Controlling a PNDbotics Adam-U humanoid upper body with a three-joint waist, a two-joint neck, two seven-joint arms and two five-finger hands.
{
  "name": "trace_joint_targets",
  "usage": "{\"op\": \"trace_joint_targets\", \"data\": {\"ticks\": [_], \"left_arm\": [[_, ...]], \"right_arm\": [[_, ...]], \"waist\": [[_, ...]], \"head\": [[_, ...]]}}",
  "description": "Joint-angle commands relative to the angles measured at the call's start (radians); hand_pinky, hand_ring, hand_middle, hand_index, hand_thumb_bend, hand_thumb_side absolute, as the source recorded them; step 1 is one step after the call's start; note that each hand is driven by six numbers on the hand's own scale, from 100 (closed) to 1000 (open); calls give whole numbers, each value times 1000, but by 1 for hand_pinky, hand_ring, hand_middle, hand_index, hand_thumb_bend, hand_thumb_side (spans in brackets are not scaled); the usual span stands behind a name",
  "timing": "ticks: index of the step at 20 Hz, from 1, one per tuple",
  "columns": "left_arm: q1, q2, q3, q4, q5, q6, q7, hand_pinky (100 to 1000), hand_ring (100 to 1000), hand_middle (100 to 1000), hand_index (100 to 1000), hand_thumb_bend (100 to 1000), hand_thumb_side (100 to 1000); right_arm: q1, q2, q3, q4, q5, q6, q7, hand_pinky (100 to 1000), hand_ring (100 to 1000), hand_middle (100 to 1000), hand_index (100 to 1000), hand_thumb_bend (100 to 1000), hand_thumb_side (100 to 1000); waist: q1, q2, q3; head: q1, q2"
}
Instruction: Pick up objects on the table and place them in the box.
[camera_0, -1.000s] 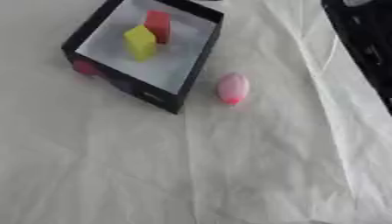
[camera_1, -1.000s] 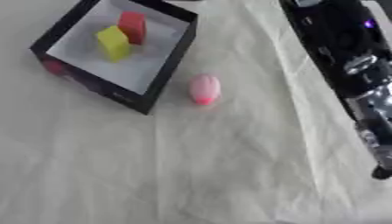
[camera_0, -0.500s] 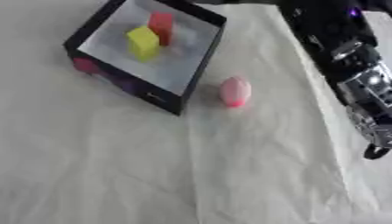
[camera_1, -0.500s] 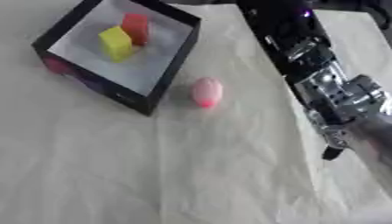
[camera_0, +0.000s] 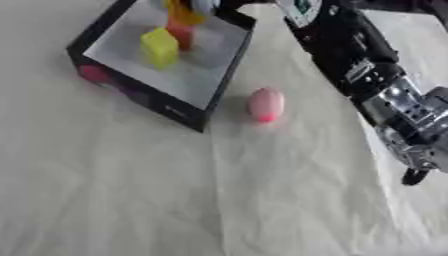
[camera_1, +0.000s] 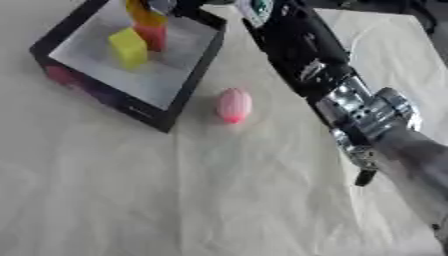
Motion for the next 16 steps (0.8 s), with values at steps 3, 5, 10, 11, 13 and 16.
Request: {"op": "trace_joint_targets", "data": {"ticks": [3,5,10,11,13,16], "left_arm": [[-11,39,1,-20,2,-3,1,760,645,629,743,100,581],[-11,39,1,-19,1,-3,0,760,645,629,742,100,580],[-8,37,1,-17,-2,2,-2,760,645,629,744,100,581],[-7,37,2,-17,-2,2,-1,760,645,629,744,100,581],[-4,37,3,-17,-1,1,1,759,645,629,744,100,581],[7,40,6,-15,-2,-2,7,759,644,628,743,100,581]], "right_arm": [[-3,-12,9,19,138,-42,-64,857,786,499,657,143,626],[2,-10,10,25,178,-55,-65,879,852,639,792,170,637],[3,-12,-6,26,195,-60,-61,962,946,780,922,246,504],[4,-12,-10,26,184,-58,-57,968,948,780,923,197,493],[5,-15,-19,21,141,-52,-43,976,948,772,921,178,377],[8,-34,-34,-21,6,-31,-9,989,950,763,921,100,259]], "waist": [[-7,-10,-1],[-7,-10,-2],[-5,-11,-7],[-5,-13,-8],[-3,-16,-10],[1,-26,-20]], "head": [[-2,-9],[0,-8],[6,-5],[7,-4],[8,-1],[15,6]]}}
